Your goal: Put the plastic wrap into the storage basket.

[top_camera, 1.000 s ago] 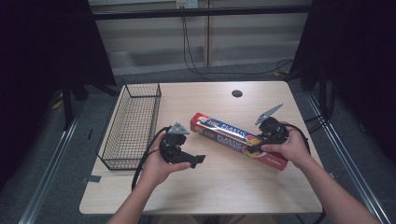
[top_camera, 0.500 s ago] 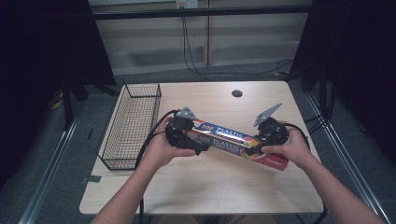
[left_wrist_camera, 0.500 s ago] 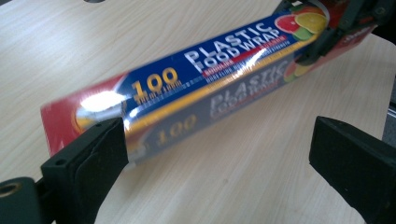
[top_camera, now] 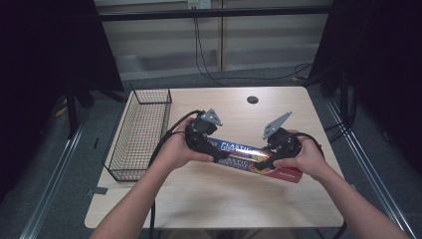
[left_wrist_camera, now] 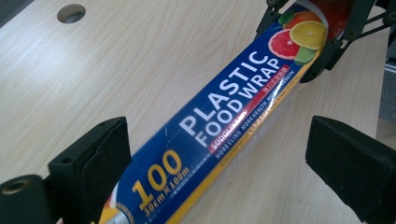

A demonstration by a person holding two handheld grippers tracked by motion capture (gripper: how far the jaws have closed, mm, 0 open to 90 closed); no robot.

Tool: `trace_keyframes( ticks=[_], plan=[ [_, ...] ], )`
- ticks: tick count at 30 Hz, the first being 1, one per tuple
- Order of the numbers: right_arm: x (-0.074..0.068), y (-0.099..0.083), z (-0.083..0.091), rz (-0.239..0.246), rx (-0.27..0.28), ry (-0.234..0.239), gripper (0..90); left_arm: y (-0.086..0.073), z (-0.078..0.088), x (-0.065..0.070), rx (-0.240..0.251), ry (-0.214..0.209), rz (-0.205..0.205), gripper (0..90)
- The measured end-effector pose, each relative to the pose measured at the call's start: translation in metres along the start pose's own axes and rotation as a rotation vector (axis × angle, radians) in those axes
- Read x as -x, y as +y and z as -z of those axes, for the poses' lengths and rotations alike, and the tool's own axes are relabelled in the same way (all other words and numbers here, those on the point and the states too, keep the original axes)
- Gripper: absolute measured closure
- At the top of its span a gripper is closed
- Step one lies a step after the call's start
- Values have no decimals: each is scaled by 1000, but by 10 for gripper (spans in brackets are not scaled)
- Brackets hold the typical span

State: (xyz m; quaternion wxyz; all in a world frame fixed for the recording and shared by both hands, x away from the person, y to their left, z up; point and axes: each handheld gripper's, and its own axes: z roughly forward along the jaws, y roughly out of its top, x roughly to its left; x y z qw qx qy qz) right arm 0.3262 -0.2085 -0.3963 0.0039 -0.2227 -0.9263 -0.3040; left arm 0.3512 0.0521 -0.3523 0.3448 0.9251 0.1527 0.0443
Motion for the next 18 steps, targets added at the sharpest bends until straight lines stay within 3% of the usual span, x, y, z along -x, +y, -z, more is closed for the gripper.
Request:
trace_keyframes(
  ticks=[6, 13, 18],
  plan=[
    [-3, 2, -1, 23, 2, 10, 442, 1, -10, 0, -48, -29, -20, 63],
    [-5, 4, -1, 50, -8, 41, 441, 9, -21, 2, -117, -76, -88, 45],
    [-7, 6, -2, 63, -14, 36, 441, 10, -32, 3, -153, -94, -114, 43]
  ],
)
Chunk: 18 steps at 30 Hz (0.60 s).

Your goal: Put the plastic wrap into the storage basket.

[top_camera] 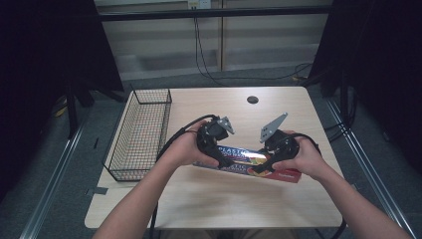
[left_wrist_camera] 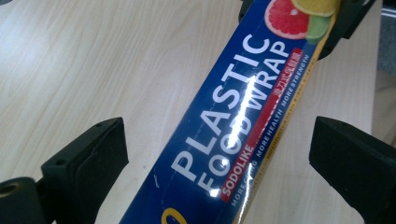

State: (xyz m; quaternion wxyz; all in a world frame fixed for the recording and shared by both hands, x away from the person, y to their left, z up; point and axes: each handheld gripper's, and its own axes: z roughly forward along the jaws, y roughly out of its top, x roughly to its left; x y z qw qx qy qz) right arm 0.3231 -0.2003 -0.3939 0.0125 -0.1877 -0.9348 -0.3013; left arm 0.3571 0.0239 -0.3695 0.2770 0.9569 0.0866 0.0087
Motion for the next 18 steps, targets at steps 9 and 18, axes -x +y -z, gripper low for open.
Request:
trace_keyframes(
  ticks=[9, 18],
  plan=[
    [-3, 4, 0, 31, -2, 12, 441, 3, -15, 4, -84, -55, -45, 81],
    [-5, 6, 3, 72, 10, 27, 441, 6, -23, 8, -132, -106, -116, 238]
  ],
)
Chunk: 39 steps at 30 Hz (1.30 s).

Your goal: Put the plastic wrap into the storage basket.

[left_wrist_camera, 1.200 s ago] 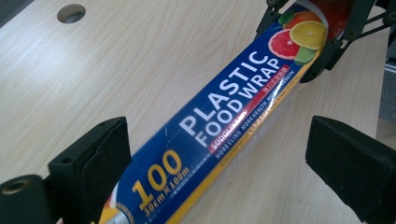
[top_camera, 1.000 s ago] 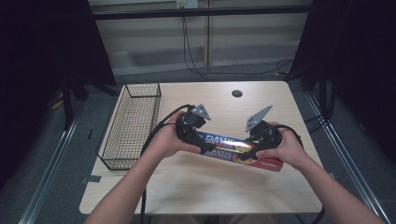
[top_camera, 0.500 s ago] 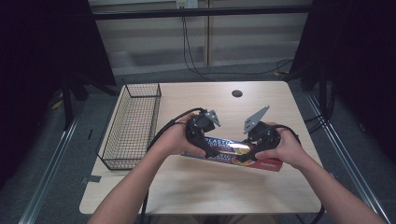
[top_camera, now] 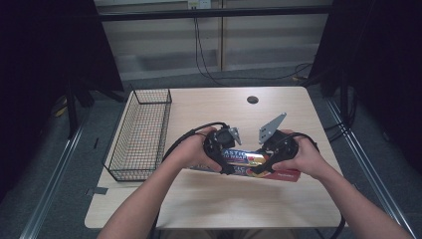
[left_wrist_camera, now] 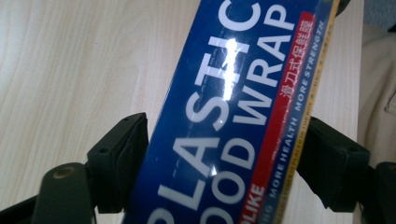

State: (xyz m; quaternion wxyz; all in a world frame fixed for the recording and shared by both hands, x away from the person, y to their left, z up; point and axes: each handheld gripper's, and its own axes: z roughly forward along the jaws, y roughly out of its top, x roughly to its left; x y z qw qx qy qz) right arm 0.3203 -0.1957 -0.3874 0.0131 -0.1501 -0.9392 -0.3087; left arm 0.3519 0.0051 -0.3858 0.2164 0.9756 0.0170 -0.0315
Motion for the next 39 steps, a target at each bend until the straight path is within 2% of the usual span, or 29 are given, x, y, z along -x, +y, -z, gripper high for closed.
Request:
trace_keyframes(
  ticks=[6, 7, 9, 11, 12, 14, 15, 16, 18, 19, 20, 21, 22, 23, 24, 25, 26, 27, 28, 29, 30, 31, 32, 33, 35, 36, 38, 39],
  plan=[
    [-2, 5, 1, 42, -3, 5, 440, 4, -3, 3, -32, -29, -28, 330],
    [-3, 5, 1, 44, -10, 5, 440, 4, -3, 3, -49, -37, -21, 342],
    [-5, 6, 0, 77, -26, 7, 439, 5, -4, 7, -73, -42, -48, 385],
    [-5, 6, -1, 83, -23, 16, 438, 6, -5, 9, -89, -45, -37, 389],
    [-5, 6, -2, 87, -24, 28, 437, 8, -4, 11, -111, -57, -46, 396],
    [-4, 5, -3, 97, -20, 49, 433, 8, -6, 16, -99, -51, -4, 407],
    [-4, 5, -4, 101, -12, 61, 429, 8, -5, 16, -107, -65, -12, 412],
    [-3, 4, -4, 99, -13, 79, 425, 8, -5, 18, -107, -61, -6, 415],
    [-3, 4, -5, 115, -13, 76, 418, 8, -6, 20, -108, -67, 4, 418],
    [-2, 4, -6, 116, -13, 95, 412, 9, -4, 20, -135, -68, -7, 420],
    [-1, 3, -5, 117, -13, 99, 409, 9, -5, 23, -122, -51, 13, 421],
    [-1, 2, -6, 124, -9, 102, 406, 9, -4, 22, -138, -65, 7, 422],
    [-1, 1, -7, 122, -2, 109, 397, 10, -3, 23, -155, -56, 9, 423],
    [1, -1, -8, 94, 23, 113, 328, 10, -4, 24, -144, -56, 33, 426],
    [1, -1, -8, 94, 23, 113, 328, 10, -3, 24, -152, -59, 44, 426],
    [2, -2, -6, 77, 33, 88, 301, 9, -4, 24, -150, -41, 49, 427],
    [2, -2, -6, 77, 33, 88, 301, 8, -4, 24, -150, -34, 77, 427],
    [2, -2, -4, 66, 46, 74, 267, 7, -4, 22, -159, -45, 83, 428],
    [3, -3, -3, 56, 56, 70, 210, 4, -3, 20, -161, -35, 99, 428],
    [4, -5, -2, 44, 61, 50, 152, 3, -3, 20, -157, -25, 110, 428],
    [5, -8, -1, 27, 59, 20, 119, 2, -2, 18, -164, -33, 112, 428],
    [5, -8, -1, 27, 59, 20, 119, 0, -2, 17, -157, -35, 128, 428],
    [6, -12, 0, 26, 67, -9, 105, -1, -1, 17, -162, -17, 138, 428],
    [7, -14, 2, 8, 79, -21, 94, -5, 0, 15, -162, -14, 166, 428],
    [9, -17, 5, -21, 97, -41, 67, -6, 1, 13, -169, -15, 164, 428],
    [10, -19, 7, -24, 102, -58, 59, -8, 2, 12, -166, -15, 187, 428],
    [12, -21, 9, -28, 115, -68, 54, -10, 3, 12, -162, -6, 195, 428],
    [13, -22, 11, -41, 123, -74, 51, -11, 4, 11, -166, -19, 210, 428]
  ],
)
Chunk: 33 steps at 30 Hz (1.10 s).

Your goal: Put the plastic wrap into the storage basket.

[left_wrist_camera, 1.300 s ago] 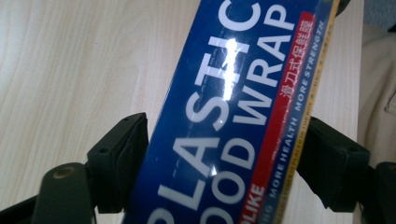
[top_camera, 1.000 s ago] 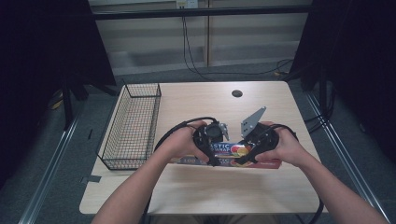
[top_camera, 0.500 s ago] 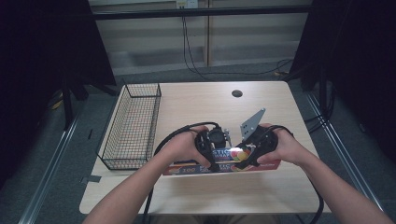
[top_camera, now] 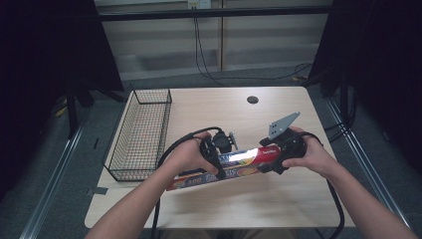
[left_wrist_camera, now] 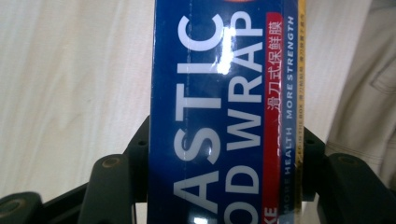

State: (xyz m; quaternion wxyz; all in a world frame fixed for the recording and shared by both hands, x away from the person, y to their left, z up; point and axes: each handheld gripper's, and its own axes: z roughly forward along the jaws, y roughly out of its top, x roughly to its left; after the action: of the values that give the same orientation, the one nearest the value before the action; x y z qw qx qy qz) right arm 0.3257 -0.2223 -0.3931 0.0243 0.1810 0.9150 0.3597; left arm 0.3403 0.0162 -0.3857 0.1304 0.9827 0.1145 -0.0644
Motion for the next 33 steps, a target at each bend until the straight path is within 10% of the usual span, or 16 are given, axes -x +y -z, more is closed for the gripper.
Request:
trace_keyframes(
  ticks=[8, 33],
  plan=[
    [7, -11, 14, -59, 30, -94, 29, -9, 6, -7, -2, 22, 55, 428],
    [-1, -33, 2, -112, 11, -147, 5, -33, 26, -28, 24, 83, 234, 430]
  ],
)
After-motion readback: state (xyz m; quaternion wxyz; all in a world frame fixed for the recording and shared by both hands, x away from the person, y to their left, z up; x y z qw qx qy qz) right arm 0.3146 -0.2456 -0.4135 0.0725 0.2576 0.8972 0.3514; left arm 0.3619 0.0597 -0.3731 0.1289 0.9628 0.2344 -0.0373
